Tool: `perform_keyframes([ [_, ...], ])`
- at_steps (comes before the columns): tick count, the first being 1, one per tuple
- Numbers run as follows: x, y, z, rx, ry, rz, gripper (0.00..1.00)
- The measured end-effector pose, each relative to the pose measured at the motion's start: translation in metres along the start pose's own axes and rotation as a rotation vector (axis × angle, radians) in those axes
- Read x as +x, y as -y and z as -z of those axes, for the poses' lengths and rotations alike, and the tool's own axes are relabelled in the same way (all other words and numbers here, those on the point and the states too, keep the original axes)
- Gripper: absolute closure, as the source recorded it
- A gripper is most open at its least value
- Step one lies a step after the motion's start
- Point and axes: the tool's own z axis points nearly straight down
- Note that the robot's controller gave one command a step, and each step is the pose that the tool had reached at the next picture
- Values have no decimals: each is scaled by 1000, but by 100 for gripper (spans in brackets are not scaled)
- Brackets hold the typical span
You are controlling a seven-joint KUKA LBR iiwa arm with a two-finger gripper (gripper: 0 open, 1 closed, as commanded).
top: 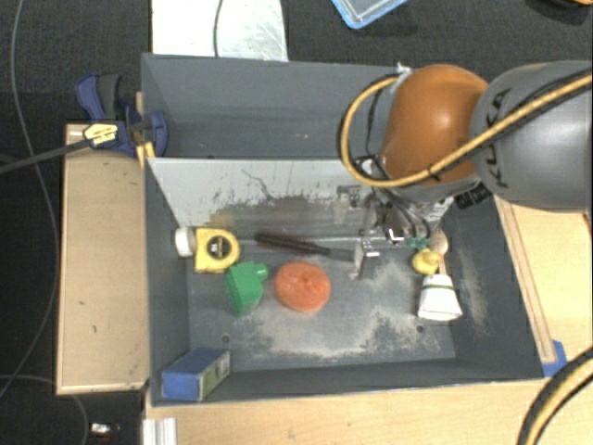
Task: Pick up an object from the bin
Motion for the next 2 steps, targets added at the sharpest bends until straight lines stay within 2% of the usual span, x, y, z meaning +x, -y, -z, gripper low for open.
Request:
perform_keyframes([
  [1, -3, -13, -15, 1, -1, 28, 0],
  [2, 20, -49, -64, 2, 8, 335, 0],
])
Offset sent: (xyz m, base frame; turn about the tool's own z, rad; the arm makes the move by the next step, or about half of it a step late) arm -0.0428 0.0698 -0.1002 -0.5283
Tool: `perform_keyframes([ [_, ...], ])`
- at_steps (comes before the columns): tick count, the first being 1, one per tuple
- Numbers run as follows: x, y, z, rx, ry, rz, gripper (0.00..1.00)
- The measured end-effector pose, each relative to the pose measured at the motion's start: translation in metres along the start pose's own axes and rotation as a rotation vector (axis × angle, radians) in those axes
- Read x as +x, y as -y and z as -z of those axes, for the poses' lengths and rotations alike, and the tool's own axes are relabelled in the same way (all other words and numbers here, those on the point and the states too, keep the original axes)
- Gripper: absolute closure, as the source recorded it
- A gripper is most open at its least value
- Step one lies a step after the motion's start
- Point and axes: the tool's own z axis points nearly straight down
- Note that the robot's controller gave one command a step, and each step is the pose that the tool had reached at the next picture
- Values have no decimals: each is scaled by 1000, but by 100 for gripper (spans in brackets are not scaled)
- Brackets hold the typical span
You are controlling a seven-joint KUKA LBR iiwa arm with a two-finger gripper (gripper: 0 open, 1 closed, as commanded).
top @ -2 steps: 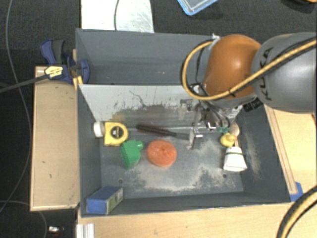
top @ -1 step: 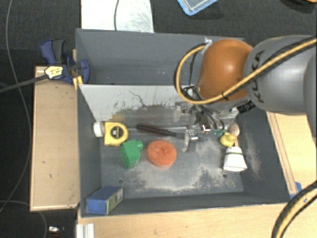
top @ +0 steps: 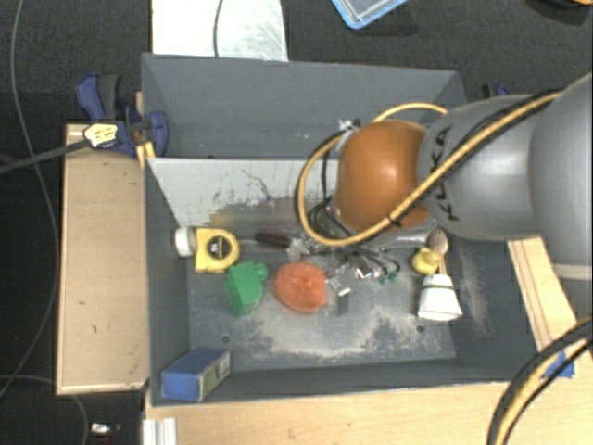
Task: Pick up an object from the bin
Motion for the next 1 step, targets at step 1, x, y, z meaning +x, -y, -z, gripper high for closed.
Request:
perform_keyframes([
  [1, 11, 6, -23, -1, -2, 5, 0],
])
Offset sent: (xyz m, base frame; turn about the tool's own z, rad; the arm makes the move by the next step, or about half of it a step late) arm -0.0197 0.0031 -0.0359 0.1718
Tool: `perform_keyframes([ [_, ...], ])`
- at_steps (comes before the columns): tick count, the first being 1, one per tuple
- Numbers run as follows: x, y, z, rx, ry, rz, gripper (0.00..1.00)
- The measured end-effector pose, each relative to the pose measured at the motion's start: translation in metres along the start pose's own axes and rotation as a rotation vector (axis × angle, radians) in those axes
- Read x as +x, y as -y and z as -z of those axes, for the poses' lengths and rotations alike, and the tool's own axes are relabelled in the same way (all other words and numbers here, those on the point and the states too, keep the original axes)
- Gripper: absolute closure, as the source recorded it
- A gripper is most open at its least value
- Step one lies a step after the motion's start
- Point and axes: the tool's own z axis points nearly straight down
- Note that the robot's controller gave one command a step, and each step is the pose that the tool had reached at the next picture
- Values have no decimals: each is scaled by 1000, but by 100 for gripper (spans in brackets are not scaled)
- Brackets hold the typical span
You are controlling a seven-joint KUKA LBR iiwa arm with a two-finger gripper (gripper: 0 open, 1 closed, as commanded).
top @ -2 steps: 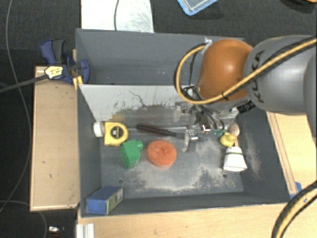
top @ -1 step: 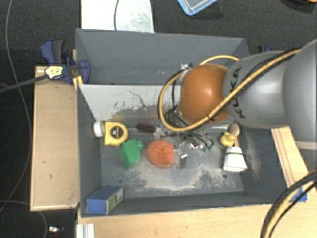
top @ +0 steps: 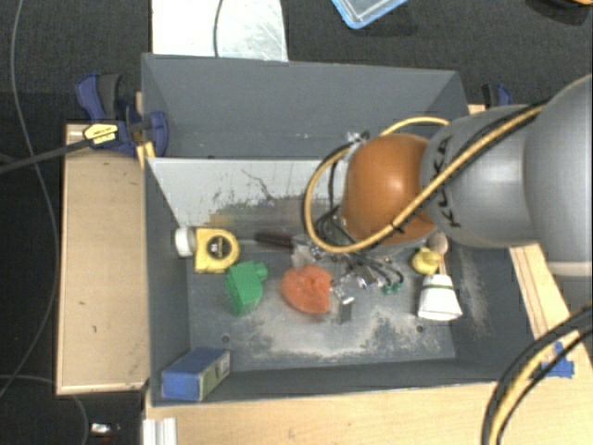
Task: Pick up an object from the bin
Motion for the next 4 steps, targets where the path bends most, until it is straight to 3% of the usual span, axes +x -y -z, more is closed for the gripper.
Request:
perform_keyframes([
  [1, 4, -14, -10, -4, -6, -180, 0],
  [2, -11, 9, -12, 1, 4, 473, 100],
  [3, -11, 9, -12, 1, 4, 471, 100],
  [4, -1, 10, 47, -3, 0, 518, 100],
])
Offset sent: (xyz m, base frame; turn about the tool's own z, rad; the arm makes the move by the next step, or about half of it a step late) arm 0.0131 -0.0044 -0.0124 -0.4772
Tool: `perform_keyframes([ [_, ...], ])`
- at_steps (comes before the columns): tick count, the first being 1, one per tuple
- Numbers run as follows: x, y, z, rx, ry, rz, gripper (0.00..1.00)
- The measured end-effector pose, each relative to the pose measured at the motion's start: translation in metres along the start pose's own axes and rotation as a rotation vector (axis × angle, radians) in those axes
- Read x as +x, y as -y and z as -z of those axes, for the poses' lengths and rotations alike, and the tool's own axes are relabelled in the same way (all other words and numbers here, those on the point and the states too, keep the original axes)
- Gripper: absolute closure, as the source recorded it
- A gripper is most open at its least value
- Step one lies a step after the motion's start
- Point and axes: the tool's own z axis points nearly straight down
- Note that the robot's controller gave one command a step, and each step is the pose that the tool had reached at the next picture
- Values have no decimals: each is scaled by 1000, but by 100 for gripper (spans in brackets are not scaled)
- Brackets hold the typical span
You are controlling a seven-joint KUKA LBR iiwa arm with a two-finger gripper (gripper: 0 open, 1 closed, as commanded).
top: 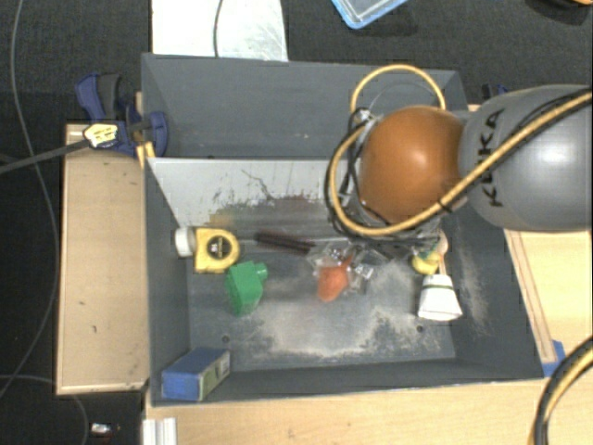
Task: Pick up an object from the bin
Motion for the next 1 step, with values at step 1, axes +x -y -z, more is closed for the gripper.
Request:
perform_keyframes([
  [1, -2, -5, 77, -1, 0, 21, 100],
])
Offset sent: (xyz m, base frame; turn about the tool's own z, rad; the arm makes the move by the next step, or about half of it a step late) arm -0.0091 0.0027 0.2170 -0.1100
